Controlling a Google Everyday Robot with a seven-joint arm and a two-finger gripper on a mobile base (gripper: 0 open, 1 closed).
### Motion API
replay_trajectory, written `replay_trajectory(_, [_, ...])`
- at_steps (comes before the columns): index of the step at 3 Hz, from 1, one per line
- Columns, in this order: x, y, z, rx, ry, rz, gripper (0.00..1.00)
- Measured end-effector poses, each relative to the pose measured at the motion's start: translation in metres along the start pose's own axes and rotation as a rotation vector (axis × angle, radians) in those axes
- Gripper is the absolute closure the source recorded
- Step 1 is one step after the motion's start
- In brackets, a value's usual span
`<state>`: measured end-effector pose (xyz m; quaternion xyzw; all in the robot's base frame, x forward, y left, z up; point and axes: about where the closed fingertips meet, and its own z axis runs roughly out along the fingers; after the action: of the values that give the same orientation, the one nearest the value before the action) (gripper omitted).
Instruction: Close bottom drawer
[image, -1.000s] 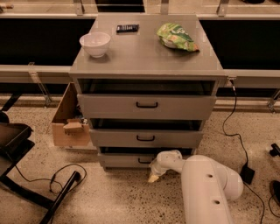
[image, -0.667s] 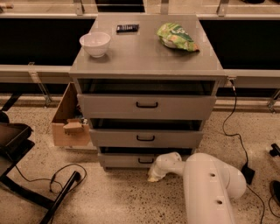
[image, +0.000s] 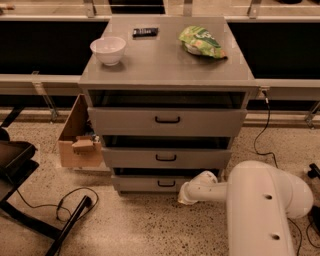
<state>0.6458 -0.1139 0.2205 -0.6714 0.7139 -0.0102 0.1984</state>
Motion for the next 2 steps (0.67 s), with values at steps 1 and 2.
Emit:
replay_trajectory(1, [0.007, -0.004, -0.073, 0.053, 0.037, -0.027, 1.00])
replay_trajectory(2, [0.008, 0.016, -0.156, 0.089, 0.100, -0.020, 1.00])
